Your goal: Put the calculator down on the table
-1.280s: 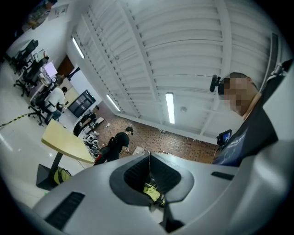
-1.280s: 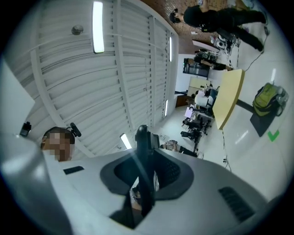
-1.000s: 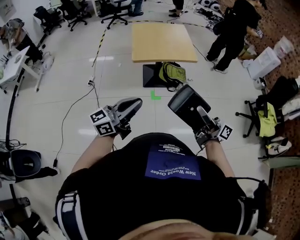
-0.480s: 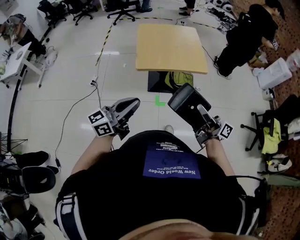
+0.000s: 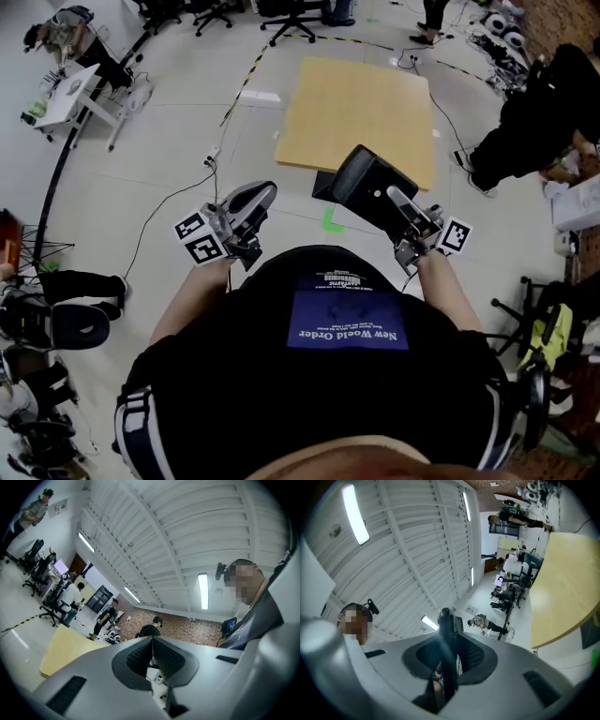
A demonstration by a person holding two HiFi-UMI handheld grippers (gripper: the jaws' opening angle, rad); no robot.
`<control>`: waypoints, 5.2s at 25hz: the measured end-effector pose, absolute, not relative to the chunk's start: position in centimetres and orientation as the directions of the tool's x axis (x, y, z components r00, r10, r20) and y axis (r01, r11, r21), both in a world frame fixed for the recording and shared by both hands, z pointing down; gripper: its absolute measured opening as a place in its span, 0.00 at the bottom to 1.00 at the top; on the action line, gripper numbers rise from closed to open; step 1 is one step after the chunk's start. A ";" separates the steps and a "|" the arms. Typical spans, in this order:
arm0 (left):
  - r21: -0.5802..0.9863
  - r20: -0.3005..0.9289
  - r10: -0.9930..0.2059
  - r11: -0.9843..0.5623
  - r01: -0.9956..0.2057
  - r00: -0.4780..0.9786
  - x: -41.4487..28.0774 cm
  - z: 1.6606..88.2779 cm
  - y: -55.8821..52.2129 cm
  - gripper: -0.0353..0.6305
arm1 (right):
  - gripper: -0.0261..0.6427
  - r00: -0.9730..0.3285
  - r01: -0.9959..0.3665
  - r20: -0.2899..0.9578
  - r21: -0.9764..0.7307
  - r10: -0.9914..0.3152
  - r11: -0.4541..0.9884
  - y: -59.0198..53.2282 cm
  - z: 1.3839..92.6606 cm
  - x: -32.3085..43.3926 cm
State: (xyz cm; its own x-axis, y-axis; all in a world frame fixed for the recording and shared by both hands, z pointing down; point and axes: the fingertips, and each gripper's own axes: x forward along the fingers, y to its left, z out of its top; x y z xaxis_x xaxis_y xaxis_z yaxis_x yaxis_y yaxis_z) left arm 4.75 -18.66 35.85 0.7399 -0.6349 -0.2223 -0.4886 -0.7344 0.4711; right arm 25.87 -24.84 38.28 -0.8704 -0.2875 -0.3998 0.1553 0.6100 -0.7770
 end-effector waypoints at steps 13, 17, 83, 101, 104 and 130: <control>0.502 -0.213 -0.554 -0.769 -0.396 0.805 1.6 38.0 -32.9 0.07 | 0.12 -0.866 0.064 -0.329 -0.819 -0.376 0.570 -37.5 40.3 22.2; 0.481 -0.255 -0.459 -0.823 -0.300 0.851 -1.6 37.7 -40.8 0.07 | 0.12 -0.814 -0.010 -0.335 -0.809 -0.475 0.588 -43.3 39.3 19.9; 0.750 -0.093 -0.671 -0.533 -0.392 0.735 -19.6 47.8 -56.4 0.07 | 0.62 -0.488 -0.824 0.835 -0.346 -0.253 0.448 -76.2 70.6 -0.3; 0.580 -0.231 -0.486 -0.764 -0.282 0.843 -5.9 45.7 -53.7 0.07 | 0.11 -0.899 -0.307 0.006 -0.720 -0.437 0.622 -61.2 48.4 13.1; 0.492 -0.236 -0.453 -0.819 -0.297 0.860 3.7 44.7 -51.6 0.07 | 0.02 -0.893 -0.239 -0.143 -0.653 -0.426 0.719 -56.7 45.5 23.1; 0.354 -0.079 -0.424 -0.858 -0.372 0.902 18.9 42.1 -48.2 0.07 | 0.02 -0.793 -0.563 0.020 -0.403 -0.608 0.721 -49.9 46.1 38.2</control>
State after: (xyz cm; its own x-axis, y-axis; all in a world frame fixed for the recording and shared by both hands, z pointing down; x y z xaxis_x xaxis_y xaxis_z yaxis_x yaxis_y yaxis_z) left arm 18.86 -48.25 42.06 0.9021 -0.4241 -0.0793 -0.3723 -0.8580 0.3540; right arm 38.16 -49.88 46.15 -0.7934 -0.6083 0.0203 -0.5634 0.7213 -0.4028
